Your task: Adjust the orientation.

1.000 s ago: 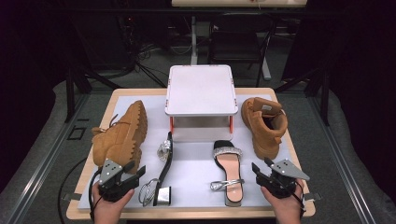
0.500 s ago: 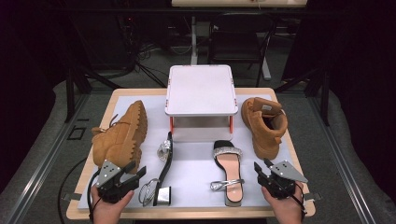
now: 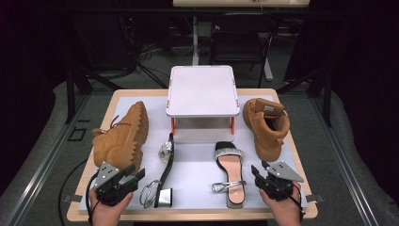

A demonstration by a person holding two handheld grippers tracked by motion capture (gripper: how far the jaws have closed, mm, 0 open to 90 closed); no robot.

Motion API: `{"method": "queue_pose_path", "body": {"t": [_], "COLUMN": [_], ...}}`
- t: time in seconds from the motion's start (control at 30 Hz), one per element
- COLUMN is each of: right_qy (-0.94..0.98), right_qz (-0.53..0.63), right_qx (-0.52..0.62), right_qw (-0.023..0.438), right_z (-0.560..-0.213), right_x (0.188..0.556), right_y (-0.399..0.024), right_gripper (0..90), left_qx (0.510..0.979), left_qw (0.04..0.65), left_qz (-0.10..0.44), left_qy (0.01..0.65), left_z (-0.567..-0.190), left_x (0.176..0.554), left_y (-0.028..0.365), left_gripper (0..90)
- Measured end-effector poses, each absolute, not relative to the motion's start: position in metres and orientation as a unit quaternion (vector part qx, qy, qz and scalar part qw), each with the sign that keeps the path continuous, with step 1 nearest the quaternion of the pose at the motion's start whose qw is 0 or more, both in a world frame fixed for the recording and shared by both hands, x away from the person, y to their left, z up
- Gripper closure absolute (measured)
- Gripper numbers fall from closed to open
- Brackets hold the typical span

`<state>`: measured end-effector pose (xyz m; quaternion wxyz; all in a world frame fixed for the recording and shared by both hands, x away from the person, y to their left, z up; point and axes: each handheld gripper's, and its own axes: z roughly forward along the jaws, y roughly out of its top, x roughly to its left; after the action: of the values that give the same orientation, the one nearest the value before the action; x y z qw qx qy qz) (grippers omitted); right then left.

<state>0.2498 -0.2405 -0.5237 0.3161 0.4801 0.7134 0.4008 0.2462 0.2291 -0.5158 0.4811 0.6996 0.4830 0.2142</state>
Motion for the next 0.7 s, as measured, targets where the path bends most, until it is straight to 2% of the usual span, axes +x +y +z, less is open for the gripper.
{"method": "queue_pose_path", "body": {"t": [0.27, 0.5, 0.53, 0.7], "right_qy": [0.708, 0.706, 0.706, 0.697], "right_qz": [0.402, 0.405, 0.408, 0.408], "right_qx": [0.484, 0.482, 0.485, 0.497], "right_qw": [0.322, 0.323, 0.316, 0.317], "right_z": [-0.522, -0.521, -0.522, -0.520], "right_x": [0.247, 0.244, 0.243, 0.240], "right_y": [-0.239, -0.236, -0.237, -0.242], "right_gripper": [57.1, 58.4, 62.3, 61.7], "left_qx": [0.709, 0.707, 0.695, 0.700], "left_qw": [0.465, 0.482, 0.496, 0.504], "left_qz": [0.218, 0.179, 0.174, 0.164], "left_qy": [0.484, 0.486, 0.491, 0.478], "left_z": [-0.512, -0.511, -0.509, -0.502], "left_x": [0.243, 0.244, 0.243, 0.240], "left_y": [0.220, 0.221, 0.221, 0.212], "left_gripper": [55.9, 56.1, 56.1, 54.5]}}
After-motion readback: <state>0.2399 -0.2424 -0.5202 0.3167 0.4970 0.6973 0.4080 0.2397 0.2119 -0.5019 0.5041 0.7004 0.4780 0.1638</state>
